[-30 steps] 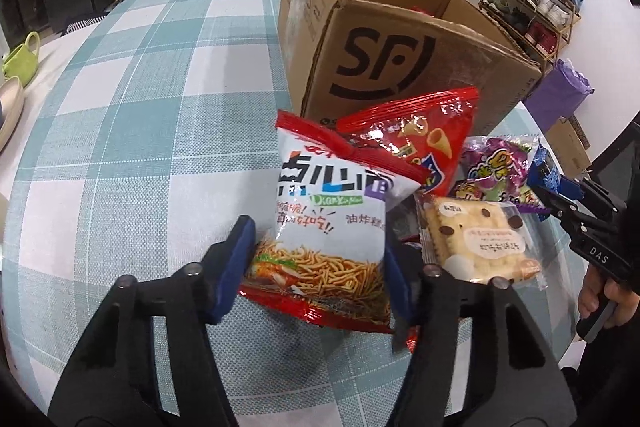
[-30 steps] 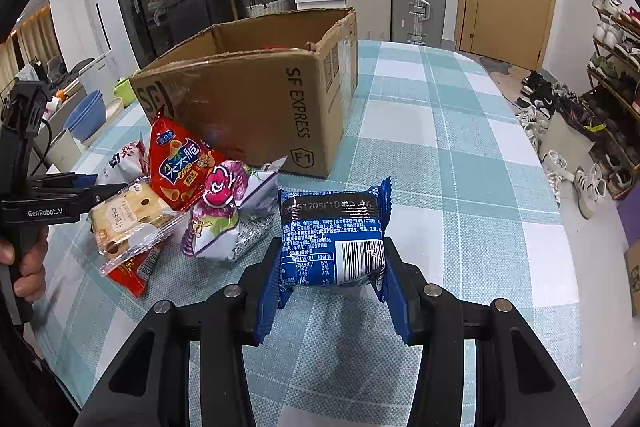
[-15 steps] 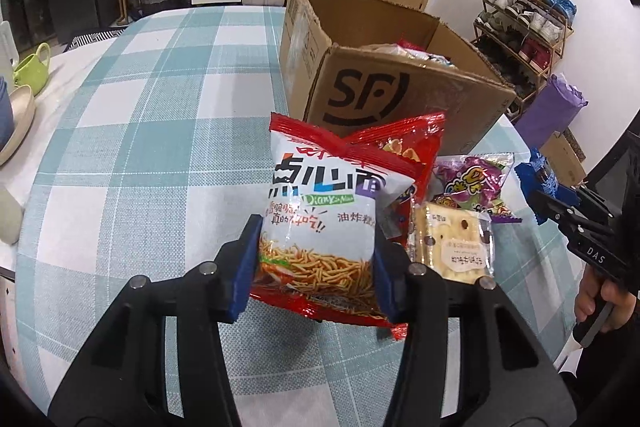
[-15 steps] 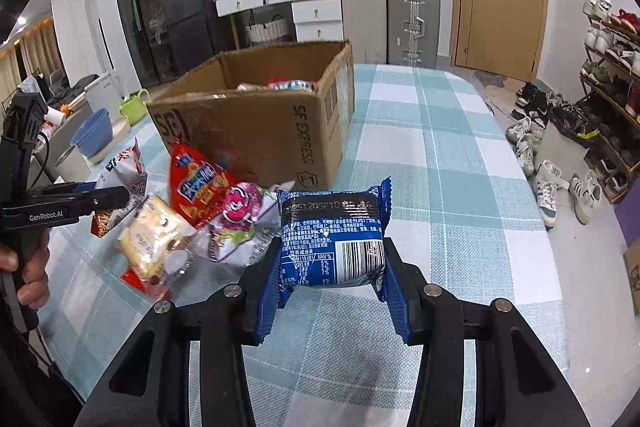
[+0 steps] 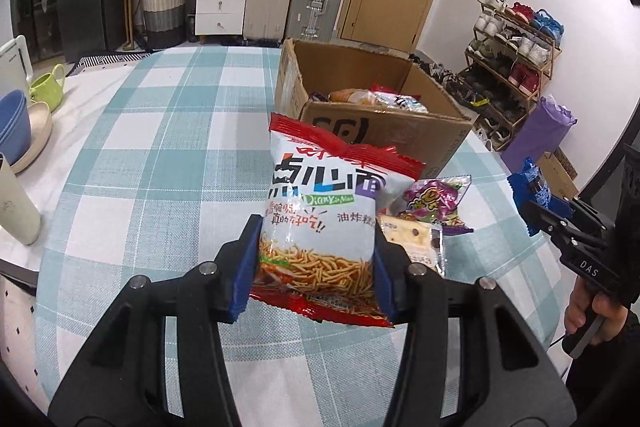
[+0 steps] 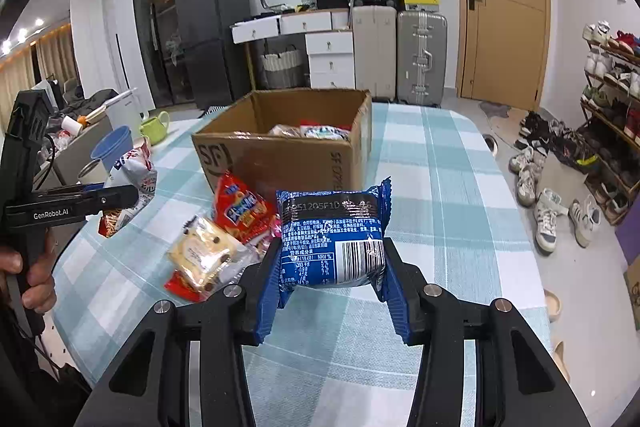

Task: Organize snacks
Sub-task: 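Carry the noodle-snack bag and blue biscuit pack over the box with both grippers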

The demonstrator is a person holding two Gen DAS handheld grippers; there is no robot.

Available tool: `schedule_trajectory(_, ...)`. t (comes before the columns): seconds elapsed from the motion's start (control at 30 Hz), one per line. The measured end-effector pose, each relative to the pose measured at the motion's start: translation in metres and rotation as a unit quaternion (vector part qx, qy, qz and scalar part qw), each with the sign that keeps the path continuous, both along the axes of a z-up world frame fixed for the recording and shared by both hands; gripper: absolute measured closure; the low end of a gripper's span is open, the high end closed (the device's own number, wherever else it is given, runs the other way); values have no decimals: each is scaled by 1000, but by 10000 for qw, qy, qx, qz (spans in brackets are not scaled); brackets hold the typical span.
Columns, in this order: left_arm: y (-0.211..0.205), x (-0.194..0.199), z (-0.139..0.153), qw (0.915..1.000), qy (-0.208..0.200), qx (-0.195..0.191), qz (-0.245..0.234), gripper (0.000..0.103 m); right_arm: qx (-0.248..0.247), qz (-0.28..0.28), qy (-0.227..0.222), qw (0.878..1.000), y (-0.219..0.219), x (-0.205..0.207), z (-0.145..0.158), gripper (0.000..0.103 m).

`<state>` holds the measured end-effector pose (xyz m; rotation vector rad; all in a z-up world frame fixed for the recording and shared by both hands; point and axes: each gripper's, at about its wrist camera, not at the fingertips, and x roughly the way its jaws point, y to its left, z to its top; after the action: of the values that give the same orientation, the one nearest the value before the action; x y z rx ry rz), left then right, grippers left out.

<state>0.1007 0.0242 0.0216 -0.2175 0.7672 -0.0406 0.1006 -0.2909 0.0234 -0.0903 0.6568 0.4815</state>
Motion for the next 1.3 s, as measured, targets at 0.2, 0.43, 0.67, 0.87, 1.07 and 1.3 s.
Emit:
schedule_trajectory(0.2,-4,-12,17,9998,-183,21,-32,57,62,69,-62,9999,5,-4,6,57)
schedule_trajectory(0.43,-8,-12,32,9994,-342,24,-78,57,137,88,-130,9998,8,0,12,57)
schedule_trajectory(0.67,-11,-6,39,9992,-394,-34,-105,57,188,56,-136,9997,9,13,17,57)
schedule_trajectory(0.87,-10,11,43,9991,-401,-137,-86,57,189,111,-131,9997,15,29,19,57)
schedule_trajectory(1.07,-6,33,45,9993,-307,-187,-38,57,235,228,-138,9994,24,47,22,57)
schedule_trajectory(1.3,-6,58,44,9995,-214,-209,-18,57,267,304,-156,9991,37,71,27,57)
